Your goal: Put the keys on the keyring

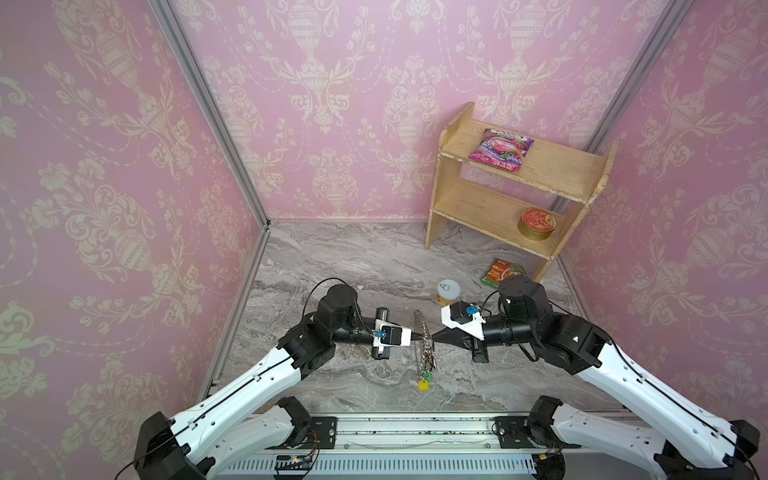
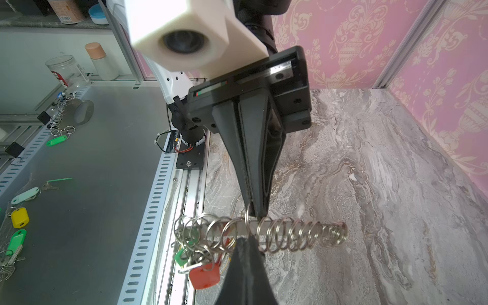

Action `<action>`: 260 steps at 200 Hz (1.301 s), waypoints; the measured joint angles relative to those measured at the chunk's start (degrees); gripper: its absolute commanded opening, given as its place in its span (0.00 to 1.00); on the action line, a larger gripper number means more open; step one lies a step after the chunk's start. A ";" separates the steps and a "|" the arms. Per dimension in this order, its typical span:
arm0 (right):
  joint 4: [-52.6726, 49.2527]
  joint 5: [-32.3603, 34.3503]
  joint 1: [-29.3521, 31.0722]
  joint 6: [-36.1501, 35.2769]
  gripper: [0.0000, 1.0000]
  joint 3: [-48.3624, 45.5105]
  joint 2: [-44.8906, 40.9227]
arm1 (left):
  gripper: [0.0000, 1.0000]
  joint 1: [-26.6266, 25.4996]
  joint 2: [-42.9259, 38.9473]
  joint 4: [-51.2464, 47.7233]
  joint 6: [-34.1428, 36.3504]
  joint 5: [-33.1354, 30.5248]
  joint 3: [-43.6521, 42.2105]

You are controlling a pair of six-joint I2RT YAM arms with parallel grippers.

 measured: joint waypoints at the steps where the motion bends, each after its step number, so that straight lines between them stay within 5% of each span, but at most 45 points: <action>1: -0.02 -0.02 0.00 -0.02 0.00 0.00 0.00 | 0.00 0.00 0.00 0.00 0.00 0.00 0.00; 260: -0.76 -0.35 0.11 0.02 0.00 0.22 0.70 | 0.00 0.00 -0.02 -1.53 0.00 0.00 0.66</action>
